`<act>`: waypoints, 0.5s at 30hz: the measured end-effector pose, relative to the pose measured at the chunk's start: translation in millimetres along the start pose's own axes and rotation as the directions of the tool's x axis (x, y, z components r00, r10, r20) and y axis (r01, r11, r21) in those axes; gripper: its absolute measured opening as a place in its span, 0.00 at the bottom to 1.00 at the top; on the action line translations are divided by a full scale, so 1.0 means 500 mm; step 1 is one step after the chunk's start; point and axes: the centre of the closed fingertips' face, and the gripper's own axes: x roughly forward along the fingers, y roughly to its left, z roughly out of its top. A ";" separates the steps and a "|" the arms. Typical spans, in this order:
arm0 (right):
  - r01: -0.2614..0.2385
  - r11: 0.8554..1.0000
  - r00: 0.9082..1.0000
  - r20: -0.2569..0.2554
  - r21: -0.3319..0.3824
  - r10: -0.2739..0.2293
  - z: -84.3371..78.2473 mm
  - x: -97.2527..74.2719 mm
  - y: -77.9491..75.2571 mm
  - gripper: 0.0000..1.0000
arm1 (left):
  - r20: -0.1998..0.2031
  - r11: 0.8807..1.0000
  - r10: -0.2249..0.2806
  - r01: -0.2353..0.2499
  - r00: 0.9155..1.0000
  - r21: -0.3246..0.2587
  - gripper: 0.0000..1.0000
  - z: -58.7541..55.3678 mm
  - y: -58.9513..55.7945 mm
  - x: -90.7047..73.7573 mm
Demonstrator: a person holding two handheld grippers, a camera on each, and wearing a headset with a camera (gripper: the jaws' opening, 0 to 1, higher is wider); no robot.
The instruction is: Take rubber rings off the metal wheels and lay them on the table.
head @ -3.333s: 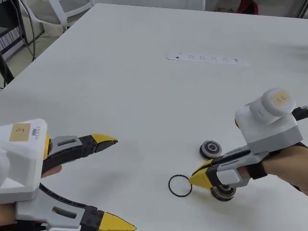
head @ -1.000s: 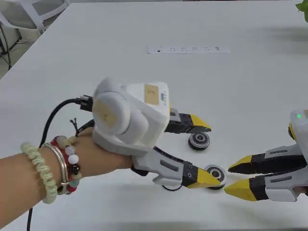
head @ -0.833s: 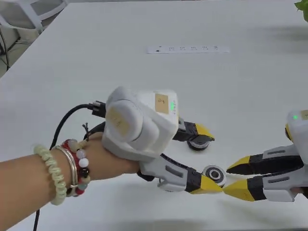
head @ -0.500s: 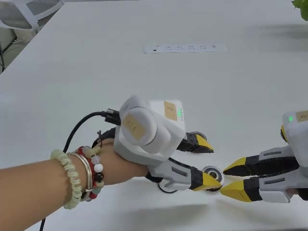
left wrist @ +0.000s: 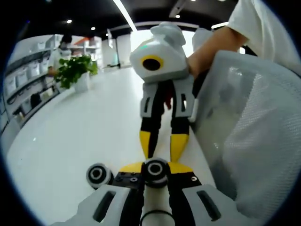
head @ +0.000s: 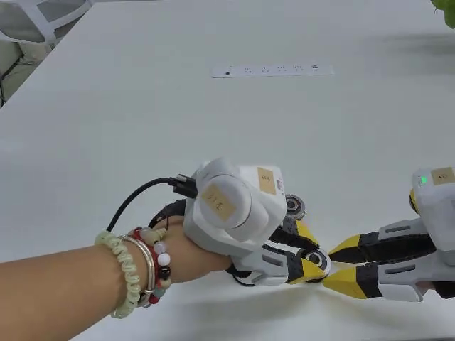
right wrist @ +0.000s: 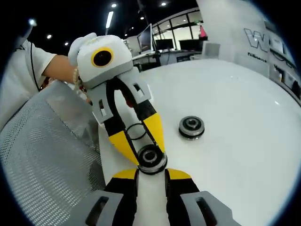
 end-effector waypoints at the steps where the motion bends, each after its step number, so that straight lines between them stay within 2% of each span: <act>1: 0.000 1.000 1.000 0.000 -0.001 0.000 0.000 0.000 0.000 0.19 | 0.002 1.000 0.001 -0.001 1.000 -0.005 0.19 0.000 0.000 -0.001; 3: 0.002 1.000 1.000 0.001 -0.003 -0.002 -0.001 0.001 -0.002 0.19 | 0.008 1.000 -0.002 0.002 1.000 -0.025 0.16 -0.003 0.000 -0.004; 4: 0.003 1.000 1.000 0.001 -0.003 -0.003 -0.001 0.001 -0.002 0.19 | 0.012 0.999 0.000 0.001 1.000 -0.054 0.15 -0.005 -0.001 -0.005; 5: 0.001 1.000 1.000 0.002 -0.002 -0.001 -0.001 0.001 -0.002 0.19 | -0.008 0.998 0.000 0.000 1.000 -0.055 0.15 -0.015 0.000 -0.006; 6: 0.001 1.000 1.000 0.002 -0.002 -0.001 -0.001 0.001 -0.002 0.18 | 0.015 0.998 0.001 0.000 1.000 -0.064 0.15 -0.010 0.001 -0.002; 9: 0.001 1.000 1.000 0.001 -0.006 -0.001 -0.003 0.002 -0.003 0.17 | 0.020 0.999 0.004 -0.003 1.000 -0.049 0.15 -0.010 0.000 -0.001; 15: 0.006 1.000 1.000 -0.008 -0.022 -0.006 -0.006 0.002 -0.006 0.14 | 0.028 0.998 0.010 -0.008 1.000 -0.059 0.15 -0.012 0.002 0.002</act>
